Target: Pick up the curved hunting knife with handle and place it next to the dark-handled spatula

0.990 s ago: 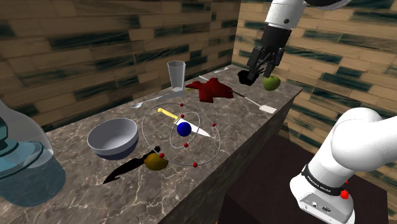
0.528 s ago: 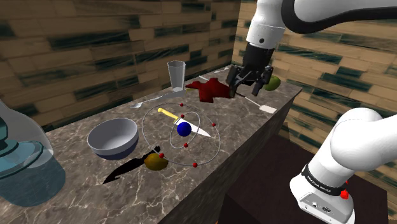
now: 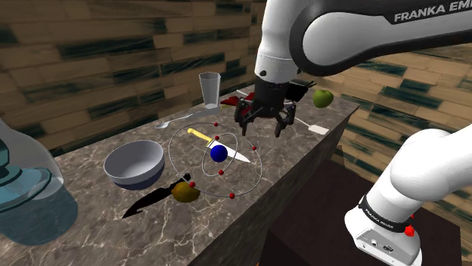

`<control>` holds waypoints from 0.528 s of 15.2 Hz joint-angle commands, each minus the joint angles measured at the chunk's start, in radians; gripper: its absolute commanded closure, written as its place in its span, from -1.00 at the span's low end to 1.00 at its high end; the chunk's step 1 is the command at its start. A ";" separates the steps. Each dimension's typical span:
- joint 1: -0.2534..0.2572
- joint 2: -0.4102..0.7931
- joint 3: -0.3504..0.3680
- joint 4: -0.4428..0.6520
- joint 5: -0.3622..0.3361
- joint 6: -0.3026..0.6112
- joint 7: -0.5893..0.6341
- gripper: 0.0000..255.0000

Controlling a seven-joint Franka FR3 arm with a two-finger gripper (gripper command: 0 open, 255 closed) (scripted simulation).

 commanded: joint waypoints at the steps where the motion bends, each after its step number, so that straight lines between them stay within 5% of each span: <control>1: -0.028 0.060 0.069 0.026 0.002 0.039 0.116 -1.00; 8: -0.185 0.376 0.339 0.200 -0.144 0.157 0.562 -1.00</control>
